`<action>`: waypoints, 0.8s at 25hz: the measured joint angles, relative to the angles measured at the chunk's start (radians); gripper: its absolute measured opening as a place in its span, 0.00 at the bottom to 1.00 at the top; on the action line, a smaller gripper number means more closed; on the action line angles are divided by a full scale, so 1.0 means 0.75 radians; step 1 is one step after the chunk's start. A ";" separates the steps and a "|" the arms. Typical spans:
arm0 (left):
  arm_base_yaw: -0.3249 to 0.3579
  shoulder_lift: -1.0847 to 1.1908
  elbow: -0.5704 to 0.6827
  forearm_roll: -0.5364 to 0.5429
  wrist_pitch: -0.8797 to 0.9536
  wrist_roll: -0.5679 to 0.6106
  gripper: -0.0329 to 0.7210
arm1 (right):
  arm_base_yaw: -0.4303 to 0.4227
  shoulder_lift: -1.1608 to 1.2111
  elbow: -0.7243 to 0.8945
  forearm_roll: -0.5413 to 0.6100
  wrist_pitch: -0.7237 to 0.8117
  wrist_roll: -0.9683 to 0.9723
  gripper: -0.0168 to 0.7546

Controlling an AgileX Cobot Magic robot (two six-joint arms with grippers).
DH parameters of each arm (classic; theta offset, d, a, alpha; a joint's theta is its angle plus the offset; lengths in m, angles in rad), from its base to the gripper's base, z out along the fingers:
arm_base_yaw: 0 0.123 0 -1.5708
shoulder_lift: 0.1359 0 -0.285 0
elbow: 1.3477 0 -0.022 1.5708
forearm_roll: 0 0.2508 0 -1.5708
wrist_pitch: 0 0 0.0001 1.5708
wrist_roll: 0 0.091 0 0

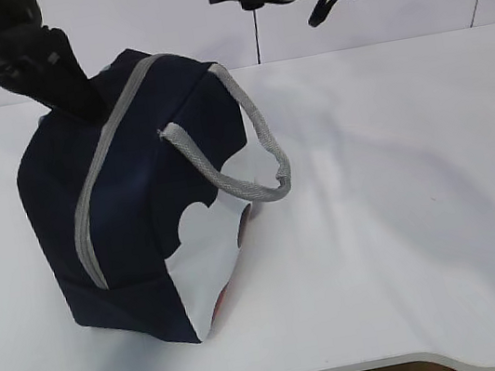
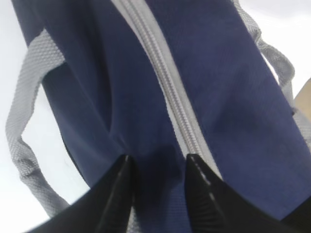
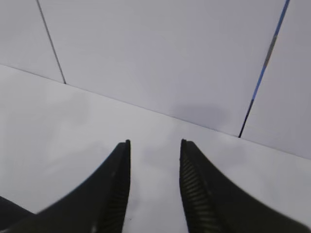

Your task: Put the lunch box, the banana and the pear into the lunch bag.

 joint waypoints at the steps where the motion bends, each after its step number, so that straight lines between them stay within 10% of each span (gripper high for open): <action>1: 0.000 0.000 0.000 0.000 0.001 -0.010 0.43 | 0.000 -0.015 0.000 0.000 -0.011 -0.014 0.41; 20: 0.000 -0.001 -0.032 0.092 -0.025 -0.268 0.47 | -0.003 -0.223 0.068 0.000 -0.027 -0.192 0.41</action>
